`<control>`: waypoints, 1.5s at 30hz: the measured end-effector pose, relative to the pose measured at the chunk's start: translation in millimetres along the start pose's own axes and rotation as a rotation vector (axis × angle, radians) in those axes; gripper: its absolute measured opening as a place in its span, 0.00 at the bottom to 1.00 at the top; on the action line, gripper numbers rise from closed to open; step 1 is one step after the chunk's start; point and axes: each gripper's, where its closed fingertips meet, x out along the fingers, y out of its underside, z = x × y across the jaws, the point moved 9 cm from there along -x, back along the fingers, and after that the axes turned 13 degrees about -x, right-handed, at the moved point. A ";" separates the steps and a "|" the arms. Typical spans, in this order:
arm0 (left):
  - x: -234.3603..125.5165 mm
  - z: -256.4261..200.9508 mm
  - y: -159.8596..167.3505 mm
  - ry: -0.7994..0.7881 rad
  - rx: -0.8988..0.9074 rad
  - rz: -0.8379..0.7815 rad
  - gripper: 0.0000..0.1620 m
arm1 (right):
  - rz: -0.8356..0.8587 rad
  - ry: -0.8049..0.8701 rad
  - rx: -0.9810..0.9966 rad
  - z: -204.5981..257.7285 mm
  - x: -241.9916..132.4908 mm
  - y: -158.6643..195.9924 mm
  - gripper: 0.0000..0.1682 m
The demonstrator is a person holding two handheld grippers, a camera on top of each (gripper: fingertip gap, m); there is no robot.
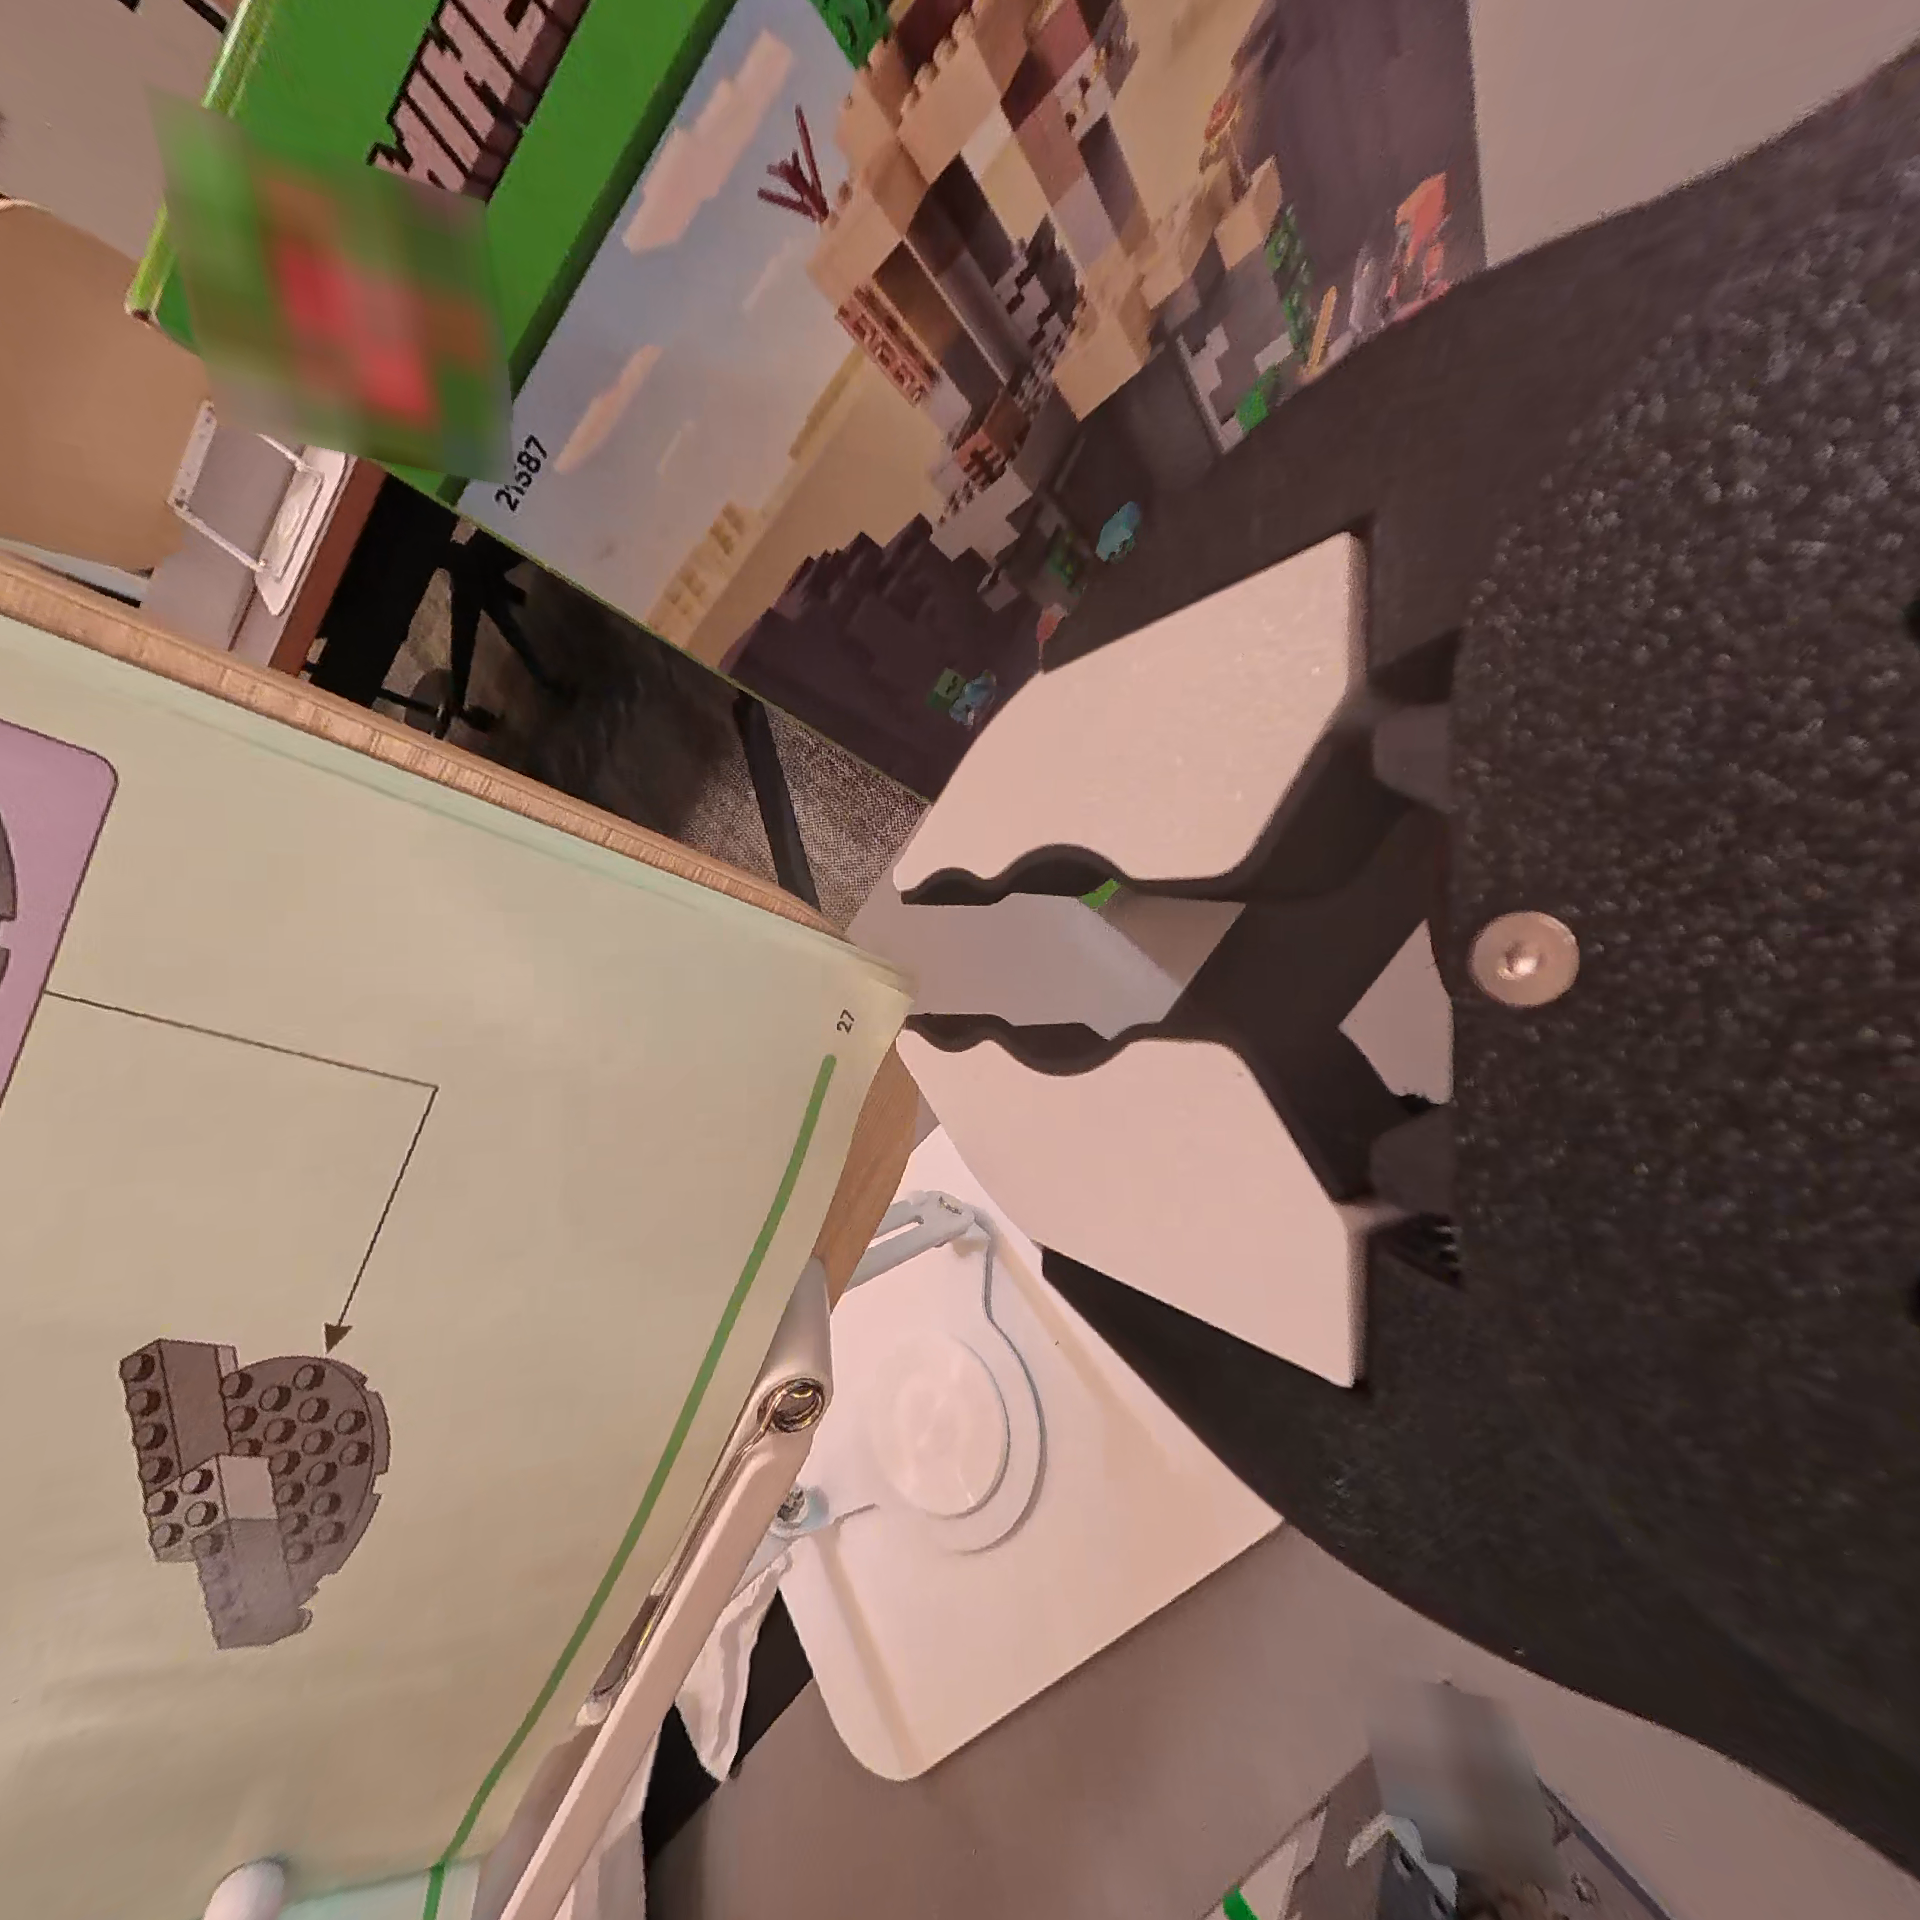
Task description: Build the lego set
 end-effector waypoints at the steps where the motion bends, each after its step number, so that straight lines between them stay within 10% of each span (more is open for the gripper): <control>1: 0.7 0.9 -0.6 0.001 -0.002 0.005 0.00 | -0.001 0.000 0.001 1.4 -1.2 0.4 0.12; 36: -41.2 -58.1 47.9 0.072 -0.050 -0.128 0.04 | 0.025 0.083 0.029 19.3 -4.1 -1.7 0.08; 45: -49.6 -43.7 60.0 -0.039 -0.065 -0.216 0.15 | -0.249 0.063 -0.059 81.9 -84.1 -8.0 0.06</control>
